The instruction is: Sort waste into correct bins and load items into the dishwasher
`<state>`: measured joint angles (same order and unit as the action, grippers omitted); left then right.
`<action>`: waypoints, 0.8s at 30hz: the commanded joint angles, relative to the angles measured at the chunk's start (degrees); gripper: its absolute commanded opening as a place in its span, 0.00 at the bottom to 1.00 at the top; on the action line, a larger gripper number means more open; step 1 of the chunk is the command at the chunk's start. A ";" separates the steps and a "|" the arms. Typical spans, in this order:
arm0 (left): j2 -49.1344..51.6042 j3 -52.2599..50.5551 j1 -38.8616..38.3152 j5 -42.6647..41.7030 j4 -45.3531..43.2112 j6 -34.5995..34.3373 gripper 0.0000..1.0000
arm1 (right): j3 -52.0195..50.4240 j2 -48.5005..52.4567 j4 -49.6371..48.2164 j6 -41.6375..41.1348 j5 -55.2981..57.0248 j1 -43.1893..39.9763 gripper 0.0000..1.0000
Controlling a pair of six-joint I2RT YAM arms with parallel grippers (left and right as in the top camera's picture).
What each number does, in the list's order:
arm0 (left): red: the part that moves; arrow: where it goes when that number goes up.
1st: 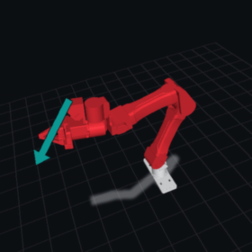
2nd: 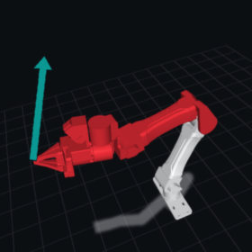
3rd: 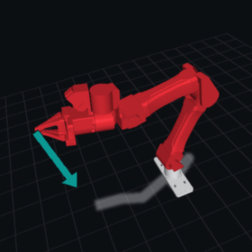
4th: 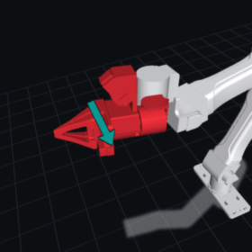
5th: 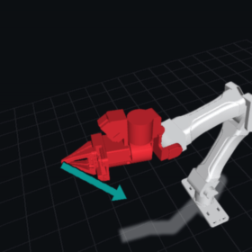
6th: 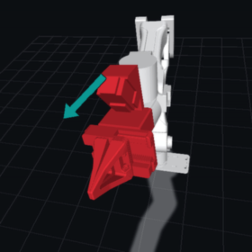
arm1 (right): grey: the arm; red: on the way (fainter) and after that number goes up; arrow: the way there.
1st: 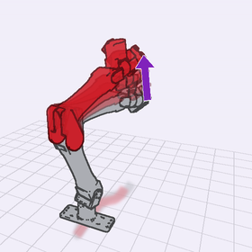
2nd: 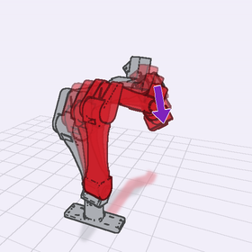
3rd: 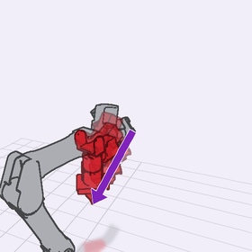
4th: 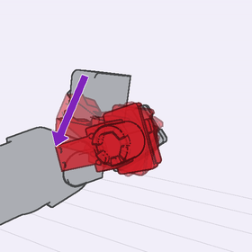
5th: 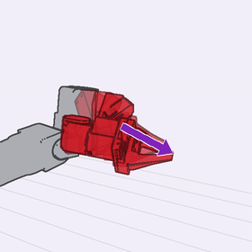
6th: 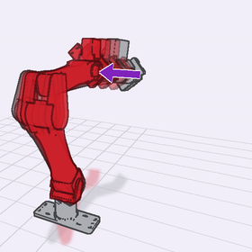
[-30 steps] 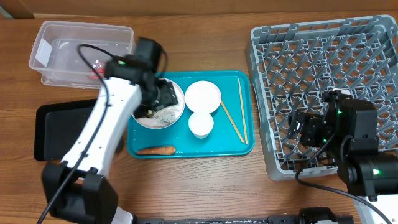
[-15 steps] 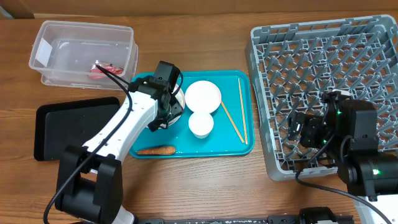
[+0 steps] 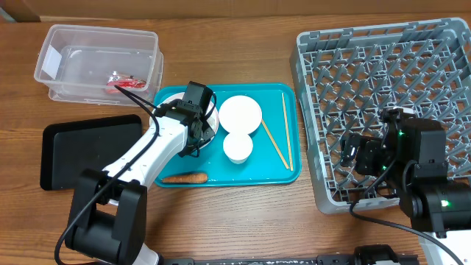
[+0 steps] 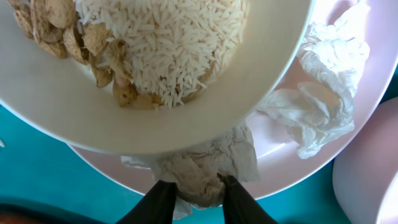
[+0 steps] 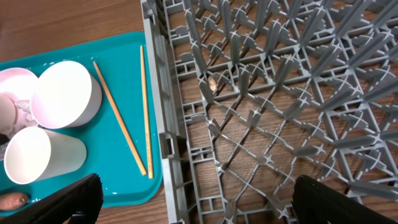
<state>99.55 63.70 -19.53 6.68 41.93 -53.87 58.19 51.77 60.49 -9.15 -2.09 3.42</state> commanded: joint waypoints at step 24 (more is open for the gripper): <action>-6.80 24.11 12.35 15.98 1.07 18.14 0.04 | 1.42 -0.13 -0.17 0.17 1.18 -0.17 1.00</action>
<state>90.91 87.26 -12.49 16.60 47.55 -37.54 58.17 51.77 60.62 -9.15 -1.45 3.40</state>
